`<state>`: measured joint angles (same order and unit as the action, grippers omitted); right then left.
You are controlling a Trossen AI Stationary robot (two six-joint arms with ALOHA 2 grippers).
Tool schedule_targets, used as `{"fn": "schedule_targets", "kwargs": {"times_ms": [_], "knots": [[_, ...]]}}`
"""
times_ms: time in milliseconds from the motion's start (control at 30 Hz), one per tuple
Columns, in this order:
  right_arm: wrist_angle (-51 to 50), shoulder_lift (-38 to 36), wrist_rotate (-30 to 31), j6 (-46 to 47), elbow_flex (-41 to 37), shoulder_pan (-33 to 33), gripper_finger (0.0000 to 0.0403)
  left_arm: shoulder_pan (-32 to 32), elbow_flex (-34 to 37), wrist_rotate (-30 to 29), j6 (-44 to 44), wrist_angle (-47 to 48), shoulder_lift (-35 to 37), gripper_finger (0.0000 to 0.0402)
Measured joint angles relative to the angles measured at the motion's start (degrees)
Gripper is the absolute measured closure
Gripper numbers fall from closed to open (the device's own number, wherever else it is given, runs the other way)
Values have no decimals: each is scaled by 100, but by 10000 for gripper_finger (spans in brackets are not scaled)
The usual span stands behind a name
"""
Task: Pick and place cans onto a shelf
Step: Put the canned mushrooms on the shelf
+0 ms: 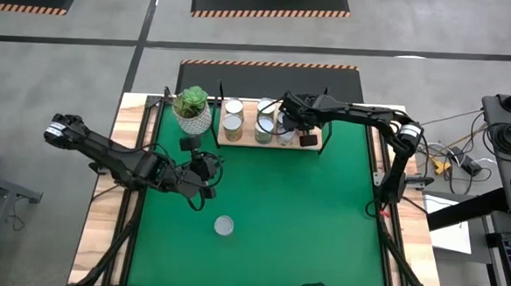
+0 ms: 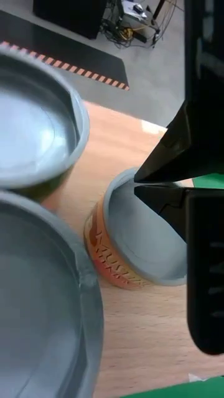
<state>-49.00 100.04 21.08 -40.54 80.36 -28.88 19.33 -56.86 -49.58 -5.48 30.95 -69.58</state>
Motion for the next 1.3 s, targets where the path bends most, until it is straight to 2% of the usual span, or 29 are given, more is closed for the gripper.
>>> {"fn": "schedule_targets", "kwargs": {"times_ms": [200,367,500,767,933,1300], "knots": [[-489,-348,-85,312,176,62,394,-2,0,-45,3,-5,0,365],[-965,-581,-1295,938,173,60,394,-2,0,-92,3,-7,0,365],[-1011,-535,-1688,1118,111,149,394,-2,0,-98,5,-46,0,365],[-675,-319,-1651,1313,-147,210,394,-2,0,-105,46,-84,0,365],[-482,-307,-1259,1393,-215,211,394,-2,0,-105,46,-84,0,365],[-276,-307,-1197,1354,-439,172,394,-2,0,-107,46,-84,-2,365]]}}
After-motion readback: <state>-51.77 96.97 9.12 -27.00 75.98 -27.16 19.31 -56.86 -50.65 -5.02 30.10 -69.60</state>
